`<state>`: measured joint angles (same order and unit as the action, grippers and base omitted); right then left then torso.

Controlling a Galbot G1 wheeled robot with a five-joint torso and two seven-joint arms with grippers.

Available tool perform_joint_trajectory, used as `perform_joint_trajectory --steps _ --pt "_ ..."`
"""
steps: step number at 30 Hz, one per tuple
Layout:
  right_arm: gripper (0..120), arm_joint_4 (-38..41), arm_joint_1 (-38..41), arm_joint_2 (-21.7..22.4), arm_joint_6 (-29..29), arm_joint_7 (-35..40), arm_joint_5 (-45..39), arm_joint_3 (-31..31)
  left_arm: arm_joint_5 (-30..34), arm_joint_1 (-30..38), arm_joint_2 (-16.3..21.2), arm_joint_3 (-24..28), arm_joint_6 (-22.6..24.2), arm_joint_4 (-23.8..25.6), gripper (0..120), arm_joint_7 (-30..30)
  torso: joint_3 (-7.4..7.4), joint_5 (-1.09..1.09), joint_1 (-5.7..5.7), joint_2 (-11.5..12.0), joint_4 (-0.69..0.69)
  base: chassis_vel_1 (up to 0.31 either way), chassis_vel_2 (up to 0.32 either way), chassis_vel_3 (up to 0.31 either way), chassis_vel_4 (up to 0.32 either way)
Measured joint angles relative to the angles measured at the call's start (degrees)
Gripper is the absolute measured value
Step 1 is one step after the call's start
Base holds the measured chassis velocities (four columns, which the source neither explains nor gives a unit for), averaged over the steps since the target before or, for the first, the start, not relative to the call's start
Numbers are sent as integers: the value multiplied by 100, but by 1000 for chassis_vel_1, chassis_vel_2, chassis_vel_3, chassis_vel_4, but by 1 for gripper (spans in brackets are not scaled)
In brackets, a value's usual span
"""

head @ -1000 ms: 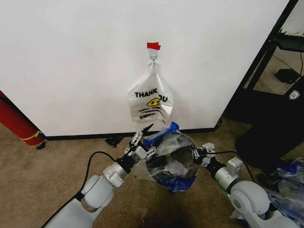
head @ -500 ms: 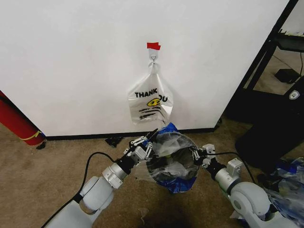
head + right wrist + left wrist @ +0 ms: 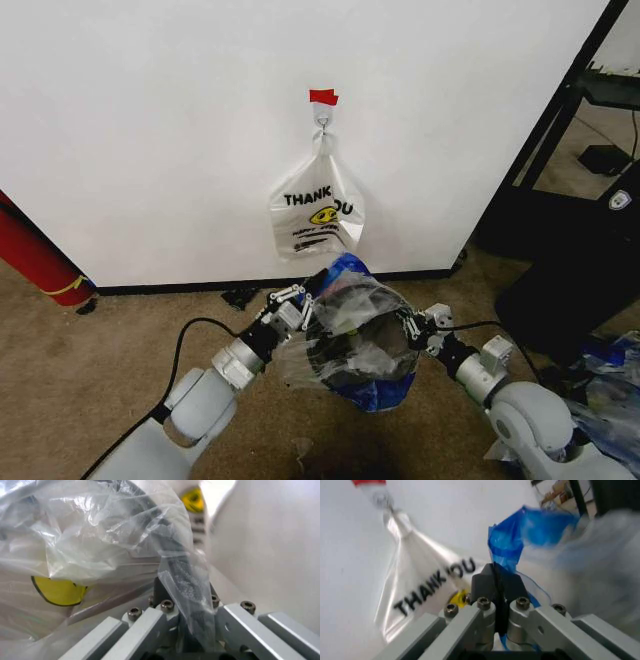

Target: Pick up the garbage bag from the wall and place it over the trash bin.

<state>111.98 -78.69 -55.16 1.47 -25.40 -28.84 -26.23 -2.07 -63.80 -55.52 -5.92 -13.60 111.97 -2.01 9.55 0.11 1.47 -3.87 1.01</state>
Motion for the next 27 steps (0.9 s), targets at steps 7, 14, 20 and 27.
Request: perform_joint_trajectory --steps 7,14,20,27 --pt "0 -272 71 -37 -555 -580 -409 -76 387 70 34 41 -159 -481 0 -204 0 0 0 0 -1 0 0 0 0" --pt "0 -385 74 -77 -577 -575 -1095 -20 428 220 -219 69 -396 -1017 0 -307 0 0 0 0 0 0 0 0 0" --pt "0 -408 54 -120 -505 -296 -1430 87 764 245 -256 92 -567 -1119 5 -203 0 0 0 0 0 0 0 0 0" --pt "0 -439 3 -216 -156 592 -1725 253 1492 208 -299 -13 -981 -1305 30 -247 0 0 0 0 0 0 0 0 0"
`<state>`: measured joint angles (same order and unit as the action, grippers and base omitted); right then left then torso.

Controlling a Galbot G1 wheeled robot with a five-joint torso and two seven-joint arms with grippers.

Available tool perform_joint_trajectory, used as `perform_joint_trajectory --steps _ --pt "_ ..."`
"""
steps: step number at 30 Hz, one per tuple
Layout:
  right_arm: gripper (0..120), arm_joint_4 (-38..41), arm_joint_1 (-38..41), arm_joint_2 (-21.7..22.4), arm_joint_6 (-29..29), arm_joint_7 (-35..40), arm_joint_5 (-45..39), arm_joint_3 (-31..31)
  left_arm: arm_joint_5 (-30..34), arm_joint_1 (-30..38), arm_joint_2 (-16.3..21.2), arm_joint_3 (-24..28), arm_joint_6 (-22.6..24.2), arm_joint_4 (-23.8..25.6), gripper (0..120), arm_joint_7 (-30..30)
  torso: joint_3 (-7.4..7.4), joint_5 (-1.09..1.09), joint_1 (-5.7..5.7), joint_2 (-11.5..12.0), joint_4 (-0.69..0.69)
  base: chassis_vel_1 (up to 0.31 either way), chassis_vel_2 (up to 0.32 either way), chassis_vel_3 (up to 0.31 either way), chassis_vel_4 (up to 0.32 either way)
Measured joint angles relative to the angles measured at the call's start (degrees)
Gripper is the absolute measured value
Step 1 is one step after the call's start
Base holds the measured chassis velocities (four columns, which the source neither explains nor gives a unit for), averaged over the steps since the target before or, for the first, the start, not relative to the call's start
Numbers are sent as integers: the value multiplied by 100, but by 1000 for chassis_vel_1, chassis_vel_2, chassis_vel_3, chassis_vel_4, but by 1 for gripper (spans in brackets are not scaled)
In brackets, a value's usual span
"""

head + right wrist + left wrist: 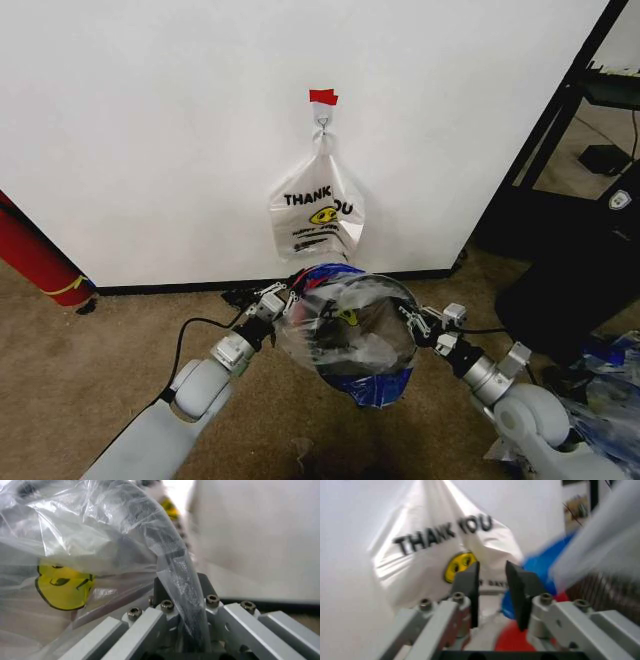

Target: Pick up the garbage bag from the wall and place it over the trash bin.

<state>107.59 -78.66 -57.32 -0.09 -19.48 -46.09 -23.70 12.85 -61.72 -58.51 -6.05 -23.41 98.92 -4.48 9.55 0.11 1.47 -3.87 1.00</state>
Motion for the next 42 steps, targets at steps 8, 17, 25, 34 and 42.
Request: perform_joint_trajectory --steps 8,17,25,34,42 --pt "0 46 -12 -180 189 1513 -680 253 564 -211 -545 -325 174 122 59 1065 0 2 0 0 0 0 0 0 0" --pt "0 -5 109 -295 -452 2210 -987 495 1717 -1269 -6 -13 1016 1427 88 1012 -1 0 0 -1 -1 0 0 0 0" --pt "0 -6 125 -336 -967 2002 -973 531 2232 -2085 315 447 1539 2064 100 705 -1 0 0 -1 0 0 0 0 0" --pt "0 13 67 -314 -1102 1766 -932 472 2424 -2163 152 783 1734 2291 99 734 0 0 0 -1 0 0 0 0 0" --pt "0 9 85 -300 -1116 1700 -957 485 2413 -2180 77 949 1757 2347 85 620 0 -1 0 -1 0 0 0 0 0"
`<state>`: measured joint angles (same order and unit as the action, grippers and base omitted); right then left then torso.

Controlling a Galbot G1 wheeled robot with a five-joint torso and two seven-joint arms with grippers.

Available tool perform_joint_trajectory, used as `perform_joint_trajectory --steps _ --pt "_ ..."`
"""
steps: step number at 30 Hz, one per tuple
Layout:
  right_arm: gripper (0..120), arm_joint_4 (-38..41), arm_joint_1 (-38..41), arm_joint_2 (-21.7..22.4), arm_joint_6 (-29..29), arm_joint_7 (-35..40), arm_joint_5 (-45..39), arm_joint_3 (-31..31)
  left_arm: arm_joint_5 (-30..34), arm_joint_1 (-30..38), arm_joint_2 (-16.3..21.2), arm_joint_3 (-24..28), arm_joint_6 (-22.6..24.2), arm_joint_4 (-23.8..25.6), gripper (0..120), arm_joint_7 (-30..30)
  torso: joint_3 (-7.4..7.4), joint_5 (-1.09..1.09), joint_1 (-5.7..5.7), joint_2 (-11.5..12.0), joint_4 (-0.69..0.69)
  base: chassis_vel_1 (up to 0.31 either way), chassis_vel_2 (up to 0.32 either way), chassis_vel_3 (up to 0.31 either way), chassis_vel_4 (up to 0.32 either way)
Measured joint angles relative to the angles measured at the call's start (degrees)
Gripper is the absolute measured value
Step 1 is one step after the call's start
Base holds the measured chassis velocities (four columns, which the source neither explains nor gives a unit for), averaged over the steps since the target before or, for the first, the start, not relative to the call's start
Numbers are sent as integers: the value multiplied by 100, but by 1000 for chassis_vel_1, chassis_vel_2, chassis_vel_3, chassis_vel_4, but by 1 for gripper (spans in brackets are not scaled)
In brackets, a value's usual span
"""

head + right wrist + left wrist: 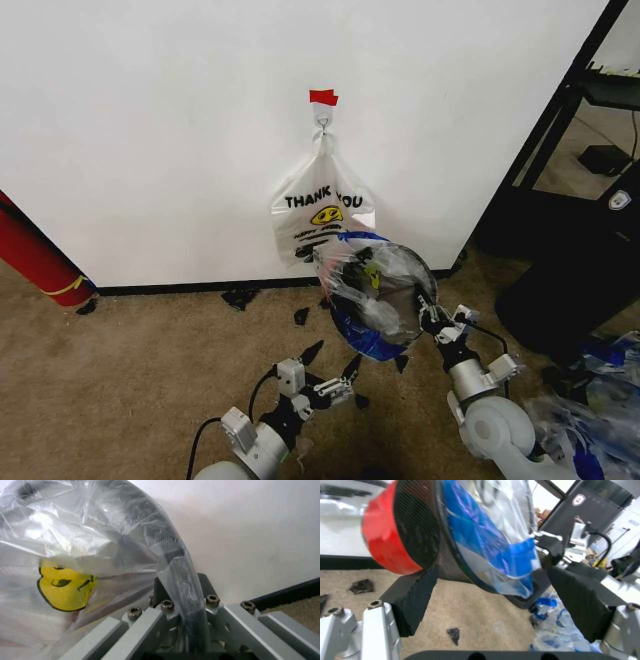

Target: Pick up the garbage bag from the wall and place it over the trash bin.

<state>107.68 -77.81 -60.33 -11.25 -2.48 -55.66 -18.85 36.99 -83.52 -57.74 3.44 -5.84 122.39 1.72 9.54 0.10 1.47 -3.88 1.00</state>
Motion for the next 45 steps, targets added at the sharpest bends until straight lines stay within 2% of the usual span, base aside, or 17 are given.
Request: perform_joint_trajectory --steps 5,13,18,21,26,27,33,45 --pt "0 24 23 1 0 -27 -16 36 8 61 -48 81 42 1 84 -14 0 0 0 0 0 0 0 0 0" --pt "0 99 21 11 4 -70 -40 73 258 275 -121 173 132 -64 72 18 0 0 0 1 0 0 0 0 0" --pt "0 95 34 21 17 -76 -42 74 348 356 -171 225 168 -61 55 44 0 0 0 1 0 0 0 0 0" --pt "0 76 41 22 19 -77 -41 73 350 369 -174 235 174 -59 48 48 0 1 0 1 0 0 0 0 0" --pt "0 27 63 22 31 -82 -38 73 367 408 -173 245 193 -64 25 51 0 0 0 1 0 0 0 0 0" --pt "0 27 63 22 31 -82 -38 73 367 408 -173 245 193 -64 25 51 0 0 0 1 0 0 0 0 0" --pt "0 -11 103 16 37 -70 -56 71 370 430 -157 247 202 -87 1 31 0 1 0 1 0 0 0 0 0" --pt "0 24 105 22 82 40 -347 47 217 437 -155 199 77 -268 0 -93 0 1 0 1 0 0 0 0 0"
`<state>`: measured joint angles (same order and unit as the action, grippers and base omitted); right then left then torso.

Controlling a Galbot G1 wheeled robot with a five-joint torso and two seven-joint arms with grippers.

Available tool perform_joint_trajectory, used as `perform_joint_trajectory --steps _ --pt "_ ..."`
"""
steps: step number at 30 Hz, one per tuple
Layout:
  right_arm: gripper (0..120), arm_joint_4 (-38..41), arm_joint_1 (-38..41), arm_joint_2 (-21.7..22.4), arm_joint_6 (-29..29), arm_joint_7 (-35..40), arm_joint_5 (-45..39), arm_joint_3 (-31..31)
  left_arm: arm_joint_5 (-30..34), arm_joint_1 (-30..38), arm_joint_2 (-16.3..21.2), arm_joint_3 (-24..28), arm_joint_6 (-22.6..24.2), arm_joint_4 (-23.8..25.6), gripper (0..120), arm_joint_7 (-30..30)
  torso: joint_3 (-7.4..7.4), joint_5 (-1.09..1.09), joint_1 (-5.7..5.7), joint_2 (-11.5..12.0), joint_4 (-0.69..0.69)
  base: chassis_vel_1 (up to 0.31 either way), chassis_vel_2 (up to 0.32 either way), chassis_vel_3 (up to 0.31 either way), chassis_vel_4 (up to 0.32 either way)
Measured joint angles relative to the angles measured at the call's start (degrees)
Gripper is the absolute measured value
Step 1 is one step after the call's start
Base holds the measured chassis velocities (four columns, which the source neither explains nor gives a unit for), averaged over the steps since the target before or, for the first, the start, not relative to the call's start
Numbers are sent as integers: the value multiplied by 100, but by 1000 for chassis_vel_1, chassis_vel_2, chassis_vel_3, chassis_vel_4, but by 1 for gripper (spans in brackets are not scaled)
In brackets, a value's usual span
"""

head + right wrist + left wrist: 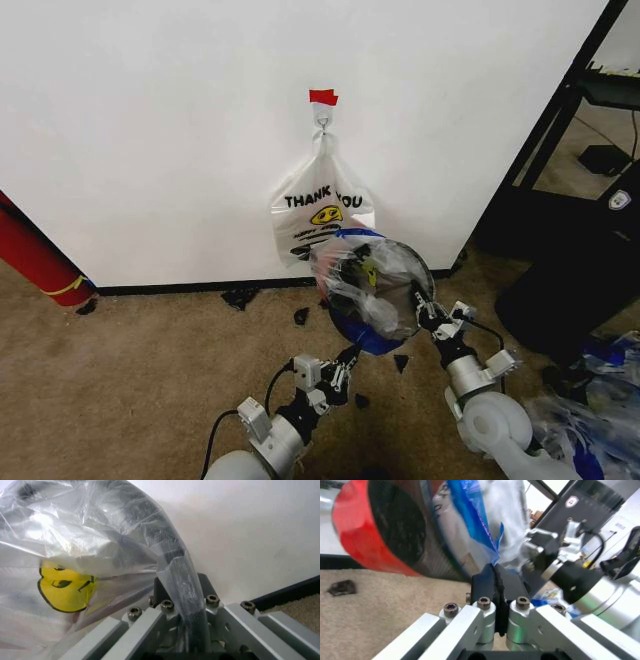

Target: Pick up the garbage bag from the wall and place it over the trash bin.

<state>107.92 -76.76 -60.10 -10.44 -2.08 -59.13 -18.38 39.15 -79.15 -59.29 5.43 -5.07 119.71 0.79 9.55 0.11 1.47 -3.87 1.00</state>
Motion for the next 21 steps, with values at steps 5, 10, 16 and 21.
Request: perform_joint_trajectory --steps 5,10,16,21 --pt "0 64 -7 12 29 59 -148 -8 -167 -20 0 -38 -57 -78 0 24 0 0 0 0 -1 0 0 0 0" --pt "0 169 -23 21 52 84 -368 -21 -376 6 -29 -98 -78 -226 0 189 0 0 0 0 0 0 0 0 0" --pt "0 233 -39 20 56 65 -526 -21 -611 0 -45 -131 -75 -322 0 243 0 0 0 0 0 0 0 0 0" --pt "0 296 -87 22 54 -21 -664 -21 -798 30 -113 -164 -73 -472 0 312 0 0 0 0 0 0 0 0 0"
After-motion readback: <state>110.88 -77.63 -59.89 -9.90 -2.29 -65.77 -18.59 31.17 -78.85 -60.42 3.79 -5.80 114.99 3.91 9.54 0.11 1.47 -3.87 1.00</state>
